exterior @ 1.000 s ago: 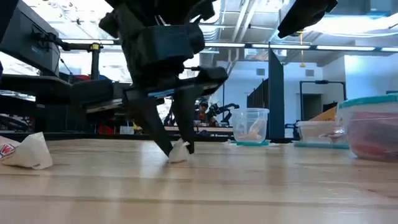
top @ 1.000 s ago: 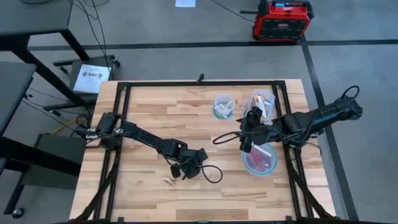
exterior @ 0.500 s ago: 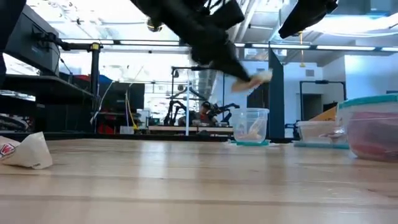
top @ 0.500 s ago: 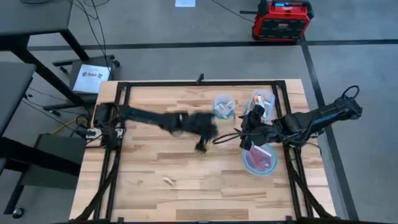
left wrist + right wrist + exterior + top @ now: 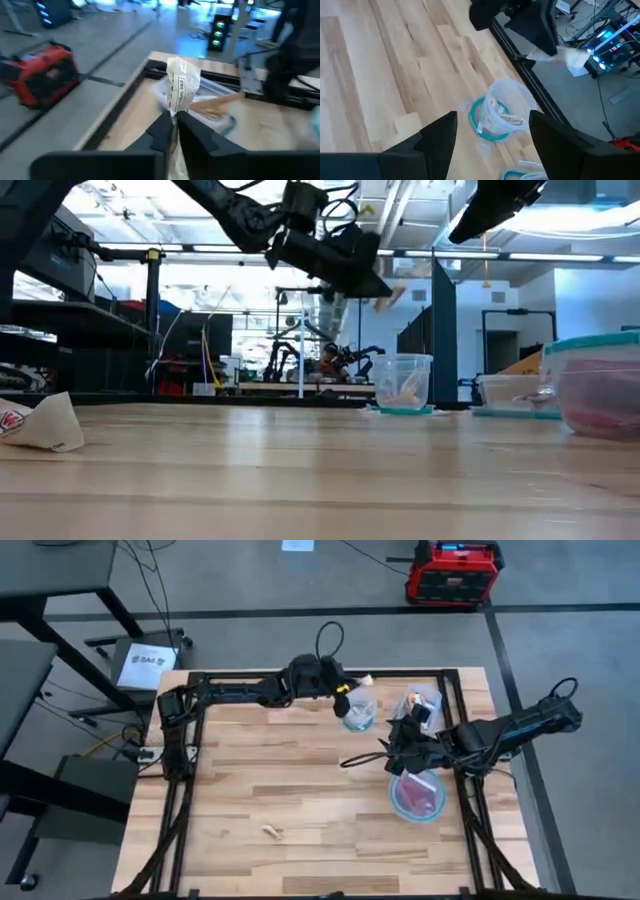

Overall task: Sort candy
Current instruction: Put the white candy into the small round transparent bin

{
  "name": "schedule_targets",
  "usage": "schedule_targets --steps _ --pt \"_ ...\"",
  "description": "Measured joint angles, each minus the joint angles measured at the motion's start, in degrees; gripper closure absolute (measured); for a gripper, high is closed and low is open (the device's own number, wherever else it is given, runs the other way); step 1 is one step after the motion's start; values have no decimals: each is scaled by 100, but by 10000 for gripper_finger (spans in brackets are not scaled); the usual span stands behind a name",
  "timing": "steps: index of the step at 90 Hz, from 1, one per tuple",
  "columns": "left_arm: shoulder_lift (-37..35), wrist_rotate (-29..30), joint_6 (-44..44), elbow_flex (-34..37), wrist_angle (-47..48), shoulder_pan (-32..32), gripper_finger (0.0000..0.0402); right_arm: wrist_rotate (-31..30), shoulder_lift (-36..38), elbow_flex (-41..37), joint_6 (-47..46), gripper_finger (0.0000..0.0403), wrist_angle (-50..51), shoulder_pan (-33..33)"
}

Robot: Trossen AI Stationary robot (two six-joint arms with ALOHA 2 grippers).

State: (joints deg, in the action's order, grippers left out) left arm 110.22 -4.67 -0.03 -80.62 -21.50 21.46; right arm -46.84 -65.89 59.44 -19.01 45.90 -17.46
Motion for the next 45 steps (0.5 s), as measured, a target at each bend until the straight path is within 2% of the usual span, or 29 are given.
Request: schedule_targets --steps 17,28,37,45 --pt "-23 -100 794 -166 1024 -118 262 -6 0 0 -67 171 13 32" --pt "-388 -52 1456 -463 3236 -247 232 22 -1 0 -149 171 47 21" --pt "-757 -49 1878 -714 5158 -555 227 29 -2 0 -154 171 114 -29" --pt "-1034 -108 1936 -715 6500 -983 227 29 0 0 -71 171 141 -76"
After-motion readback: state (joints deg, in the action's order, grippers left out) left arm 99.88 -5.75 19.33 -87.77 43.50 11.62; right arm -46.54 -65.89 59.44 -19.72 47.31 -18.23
